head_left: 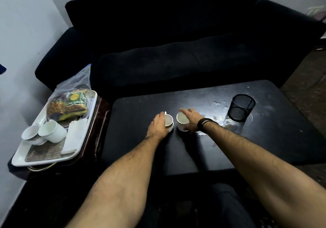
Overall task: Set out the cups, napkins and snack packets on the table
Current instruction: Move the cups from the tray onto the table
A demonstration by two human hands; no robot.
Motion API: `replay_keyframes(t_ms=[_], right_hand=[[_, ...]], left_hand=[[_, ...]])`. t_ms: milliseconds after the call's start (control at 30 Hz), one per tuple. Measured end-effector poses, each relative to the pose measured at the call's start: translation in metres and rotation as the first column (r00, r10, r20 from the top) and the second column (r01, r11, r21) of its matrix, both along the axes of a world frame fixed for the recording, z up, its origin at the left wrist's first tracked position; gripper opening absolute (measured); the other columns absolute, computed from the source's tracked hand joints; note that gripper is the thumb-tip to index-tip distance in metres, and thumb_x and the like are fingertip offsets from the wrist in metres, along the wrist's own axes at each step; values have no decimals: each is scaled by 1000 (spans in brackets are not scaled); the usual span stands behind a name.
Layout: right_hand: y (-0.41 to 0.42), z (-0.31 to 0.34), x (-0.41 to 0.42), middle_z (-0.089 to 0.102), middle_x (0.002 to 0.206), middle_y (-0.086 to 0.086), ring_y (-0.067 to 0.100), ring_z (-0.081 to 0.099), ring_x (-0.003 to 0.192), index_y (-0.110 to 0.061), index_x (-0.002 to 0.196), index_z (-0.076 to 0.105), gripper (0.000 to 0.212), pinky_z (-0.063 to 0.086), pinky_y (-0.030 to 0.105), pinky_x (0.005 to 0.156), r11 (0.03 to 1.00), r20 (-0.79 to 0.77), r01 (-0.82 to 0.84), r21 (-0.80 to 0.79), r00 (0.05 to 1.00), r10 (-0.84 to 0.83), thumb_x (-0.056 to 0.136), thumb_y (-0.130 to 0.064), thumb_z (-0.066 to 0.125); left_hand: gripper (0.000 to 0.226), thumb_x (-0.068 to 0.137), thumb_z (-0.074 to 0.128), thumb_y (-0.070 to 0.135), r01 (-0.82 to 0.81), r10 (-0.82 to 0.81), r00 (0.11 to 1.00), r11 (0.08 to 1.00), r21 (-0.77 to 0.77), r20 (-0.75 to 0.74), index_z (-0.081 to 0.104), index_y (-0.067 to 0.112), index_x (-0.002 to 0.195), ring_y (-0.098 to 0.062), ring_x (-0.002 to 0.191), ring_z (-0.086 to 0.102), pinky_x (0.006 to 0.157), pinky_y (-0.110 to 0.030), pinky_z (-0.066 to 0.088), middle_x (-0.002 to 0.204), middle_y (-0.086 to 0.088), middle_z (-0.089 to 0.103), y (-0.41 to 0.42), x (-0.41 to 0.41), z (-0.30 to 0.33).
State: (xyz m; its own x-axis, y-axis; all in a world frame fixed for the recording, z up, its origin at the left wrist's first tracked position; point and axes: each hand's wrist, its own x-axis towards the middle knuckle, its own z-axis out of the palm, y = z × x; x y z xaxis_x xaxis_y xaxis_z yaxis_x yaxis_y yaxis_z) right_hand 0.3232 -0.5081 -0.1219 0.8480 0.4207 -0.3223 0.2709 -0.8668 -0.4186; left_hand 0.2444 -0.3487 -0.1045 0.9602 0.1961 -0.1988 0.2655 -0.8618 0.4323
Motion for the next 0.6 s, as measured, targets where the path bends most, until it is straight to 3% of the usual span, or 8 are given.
replay_keyframes(t_ms=[100, 267, 433, 600], right_hand=[[-3, 19, 0, 18, 157, 19, 36, 30, 143, -33, 152, 18, 101, 35, 46, 113, 998, 99, 23, 51, 995, -28, 69, -24, 75], [18, 58, -1, 21, 157, 13, 34, 26, 144, -29, 149, 26, 92, 33, 44, 115, 989, 225, 23, 147, 973, -56, 70, -23, 72], [90, 78, -18, 25, 155, 9, 32, 32, 140, -27, 147, 32, 83, 39, 47, 110, 980, 252, -56, 191, 968, 6, 76, -32, 75], [200, 82, -55, 31, 148, 7, 31, 40, 133, -27, 142, 36, 72, 45, 47, 103, 960, 235, -203, 193, 959, 155, 80, -33, 70]], left_hand=[[72, 80, 72, 25, -16, 16, 999, 1000, 5, -43, 33, 10, 139, -38, 126, 49, 97, -45, 45, 138, -15, 42, 7, -3, 6], [80, 79, 72, 17, -59, 60, 998, 995, 82, -18, 28, 9, 145, -34, 132, 45, 104, -46, 43, 144, -13, 37, 47, -15, 31], [82, 80, 73, 20, -128, 126, 992, 976, 178, 27, 27, 9, 148, -32, 134, 42, 107, -42, 41, 144, -15, 37, 101, -46, 61], [64, 80, 66, 18, -291, 272, 956, 931, 220, 112, 39, 9, 137, -34, 130, 43, 102, -42, 41, 137, -15, 41, 175, -92, 77]])
